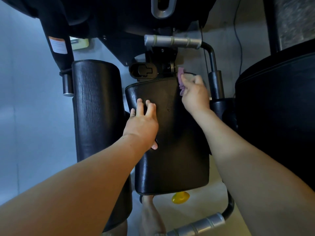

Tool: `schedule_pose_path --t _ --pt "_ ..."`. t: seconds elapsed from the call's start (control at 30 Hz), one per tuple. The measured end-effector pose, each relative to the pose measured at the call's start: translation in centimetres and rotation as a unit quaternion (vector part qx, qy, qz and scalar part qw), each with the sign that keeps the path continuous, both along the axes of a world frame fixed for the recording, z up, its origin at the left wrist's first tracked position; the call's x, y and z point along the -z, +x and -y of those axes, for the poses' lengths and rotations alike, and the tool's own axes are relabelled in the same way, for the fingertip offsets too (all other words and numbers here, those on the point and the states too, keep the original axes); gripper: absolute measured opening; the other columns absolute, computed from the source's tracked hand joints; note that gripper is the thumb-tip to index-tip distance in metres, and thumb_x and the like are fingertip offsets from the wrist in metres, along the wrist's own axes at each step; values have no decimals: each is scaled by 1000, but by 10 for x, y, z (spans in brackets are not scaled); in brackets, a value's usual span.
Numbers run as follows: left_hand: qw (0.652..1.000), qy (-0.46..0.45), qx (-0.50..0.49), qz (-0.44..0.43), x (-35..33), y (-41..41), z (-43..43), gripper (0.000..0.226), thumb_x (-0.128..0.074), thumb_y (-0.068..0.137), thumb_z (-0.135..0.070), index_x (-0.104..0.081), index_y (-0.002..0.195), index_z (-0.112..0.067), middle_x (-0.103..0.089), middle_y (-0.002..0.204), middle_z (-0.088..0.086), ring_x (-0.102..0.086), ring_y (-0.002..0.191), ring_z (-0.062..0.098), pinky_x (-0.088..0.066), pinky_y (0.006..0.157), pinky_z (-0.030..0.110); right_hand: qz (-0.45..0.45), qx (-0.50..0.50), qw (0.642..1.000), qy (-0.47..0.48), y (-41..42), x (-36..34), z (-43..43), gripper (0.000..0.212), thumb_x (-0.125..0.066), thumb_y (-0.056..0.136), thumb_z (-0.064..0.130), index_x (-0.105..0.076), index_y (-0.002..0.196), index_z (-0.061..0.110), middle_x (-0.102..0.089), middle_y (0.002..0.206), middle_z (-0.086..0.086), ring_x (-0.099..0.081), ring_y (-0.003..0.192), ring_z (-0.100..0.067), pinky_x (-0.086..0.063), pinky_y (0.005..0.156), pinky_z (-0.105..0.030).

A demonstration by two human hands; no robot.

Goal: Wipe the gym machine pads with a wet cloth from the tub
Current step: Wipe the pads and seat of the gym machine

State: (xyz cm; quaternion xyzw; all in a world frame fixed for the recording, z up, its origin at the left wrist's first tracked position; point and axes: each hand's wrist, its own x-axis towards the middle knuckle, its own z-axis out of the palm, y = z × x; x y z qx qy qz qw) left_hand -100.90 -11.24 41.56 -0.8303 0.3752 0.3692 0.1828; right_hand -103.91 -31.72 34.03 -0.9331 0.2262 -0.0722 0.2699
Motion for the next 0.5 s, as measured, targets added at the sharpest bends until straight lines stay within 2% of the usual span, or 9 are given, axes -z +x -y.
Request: schedule_pose_path --t 0.07,0.13,0.17,0.27,0.3,0.37,0.43,0.5 --pt "1000 1 2 1 0 -1 0 123 -79 74 -55 -9 157 2 11 160 17 14 149 49 -19 120 55 2 -21 1000 8 -9 -6 -20 15 -60 102 27 -63 107 13 -63 96 -5 -63 82 -9 -48 70 -21" --pt "1000 1 3 1 0 -1 1 125 -80 73 -55 -7 157 2 10 159 17 14 149 49 -19 121 55 -1 -101 994 39 -40 0 -34 28 -57 100 18 -65 126 14 -58 111 -10 -59 94 -22 -50 77 -24" --pt "1000 4 -1 0 0 -1 1 126 -80 73 -54 -5 158 2 10 159 16 14 149 48 -19 121 55 -6 -147 989 18 -54 1 -37 37 -55 98 14 -63 134 15 -56 114 -10 -57 96 -25 -51 80 -28" --pt "1000 7 -2 2 1 -1 2 128 -81 72 -55 -5 158 2 10 160 16 13 149 48 -19 120 55 -42 -221 974 -22 -73 -3 -31 48 -52 99 18 -52 147 15 -53 116 -11 -57 94 -29 -55 77 -38" --pt "1000 7 1 4 1 -1 2 128 -81 72 -56 -6 157 2 9 159 16 13 149 48 -19 120 55 -51 -221 973 -37 -69 -4 -27 50 -51 100 22 -48 150 18 -52 118 -12 -58 91 -29 -56 74 -40" --pt "1000 5 0 4 2 -1 2 128 -81 72 -56 -5 157 2 9 160 16 13 149 48 -19 120 55 -65 -157 985 -36 -52 -2 -20 53 -50 101 26 -42 153 23 -52 124 -14 -61 91 -29 -57 72 -41" --pt "1000 3 -9 2 1 0 2 132 -82 72 -55 2 157 1 11 162 15 15 149 47 -18 121 54 -65 -75 995 -31 -33 4 -18 50 -49 102 28 -45 152 21 -54 127 -16 -63 94 -32 -58 75 -43" --pt "1000 1 -13 2 0 0 1 135 -83 71 -54 7 157 0 11 163 15 15 150 46 -17 121 53 -65 -44 996 -48 -28 6 -30 49 -46 102 34 -50 148 16 -56 129 -16 -65 97 -33 -59 79 -45"
